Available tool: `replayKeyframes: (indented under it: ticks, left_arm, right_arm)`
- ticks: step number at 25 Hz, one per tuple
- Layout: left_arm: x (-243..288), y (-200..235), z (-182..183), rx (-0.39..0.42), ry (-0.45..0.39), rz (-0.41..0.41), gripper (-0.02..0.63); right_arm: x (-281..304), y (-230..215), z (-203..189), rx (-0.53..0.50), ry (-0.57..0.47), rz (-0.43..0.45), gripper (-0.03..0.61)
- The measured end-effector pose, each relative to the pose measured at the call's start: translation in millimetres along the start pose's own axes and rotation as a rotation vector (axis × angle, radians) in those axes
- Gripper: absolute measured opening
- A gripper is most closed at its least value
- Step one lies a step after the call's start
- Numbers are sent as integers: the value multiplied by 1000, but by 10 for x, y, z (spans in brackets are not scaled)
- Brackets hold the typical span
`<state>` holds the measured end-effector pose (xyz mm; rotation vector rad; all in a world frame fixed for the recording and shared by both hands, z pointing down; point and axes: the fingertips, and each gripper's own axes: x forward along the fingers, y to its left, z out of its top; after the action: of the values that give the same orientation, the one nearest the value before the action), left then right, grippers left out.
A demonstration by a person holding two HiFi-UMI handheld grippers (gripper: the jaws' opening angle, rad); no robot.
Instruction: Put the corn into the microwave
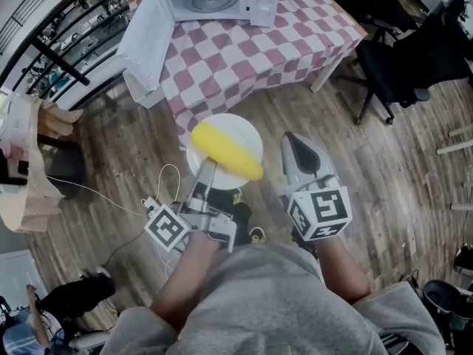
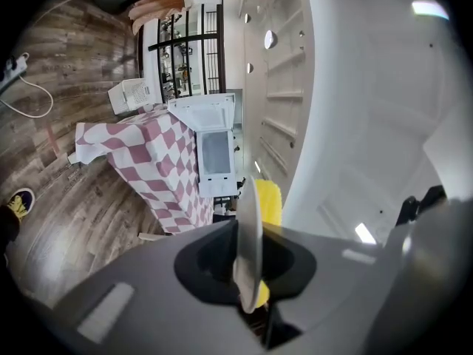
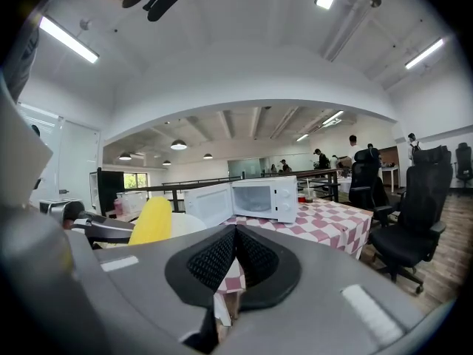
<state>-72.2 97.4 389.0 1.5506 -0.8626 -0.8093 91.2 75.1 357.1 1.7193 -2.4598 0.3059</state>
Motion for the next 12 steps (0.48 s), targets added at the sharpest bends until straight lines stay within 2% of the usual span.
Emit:
replayKeyframes:
  ticks: [12]
  left_arm:
    - [633, 73, 436, -29, 41, -2, 31]
  right_arm:
    - [665, -116, 176, 0, 22, -37, 0]
